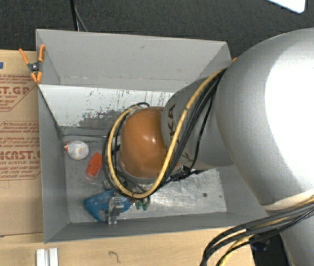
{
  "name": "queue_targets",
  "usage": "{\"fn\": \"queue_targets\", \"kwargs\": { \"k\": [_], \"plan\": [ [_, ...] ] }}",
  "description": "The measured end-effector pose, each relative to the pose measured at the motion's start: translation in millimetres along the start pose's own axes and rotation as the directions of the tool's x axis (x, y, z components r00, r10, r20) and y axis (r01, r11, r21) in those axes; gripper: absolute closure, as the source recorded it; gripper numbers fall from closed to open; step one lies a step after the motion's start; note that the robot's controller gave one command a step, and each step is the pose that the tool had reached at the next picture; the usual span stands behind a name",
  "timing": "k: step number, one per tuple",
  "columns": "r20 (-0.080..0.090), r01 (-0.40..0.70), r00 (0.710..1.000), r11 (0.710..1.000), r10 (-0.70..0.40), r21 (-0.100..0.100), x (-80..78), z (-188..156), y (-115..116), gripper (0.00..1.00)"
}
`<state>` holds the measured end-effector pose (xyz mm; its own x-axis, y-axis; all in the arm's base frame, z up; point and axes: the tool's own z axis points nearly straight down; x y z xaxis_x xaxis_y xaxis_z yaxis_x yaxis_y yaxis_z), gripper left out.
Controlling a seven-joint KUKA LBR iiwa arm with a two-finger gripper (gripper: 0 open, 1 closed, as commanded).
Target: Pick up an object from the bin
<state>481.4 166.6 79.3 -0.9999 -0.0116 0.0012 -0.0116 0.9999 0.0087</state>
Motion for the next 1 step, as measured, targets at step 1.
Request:
{"fn": "queue_targets", "kwargs": {
  "k": [1],
  "plan": [
    [0.001,0.059,0.998,0.998,-0.059,0.009,-3.0,-153.4,17.6,1.00]
  ]
}}
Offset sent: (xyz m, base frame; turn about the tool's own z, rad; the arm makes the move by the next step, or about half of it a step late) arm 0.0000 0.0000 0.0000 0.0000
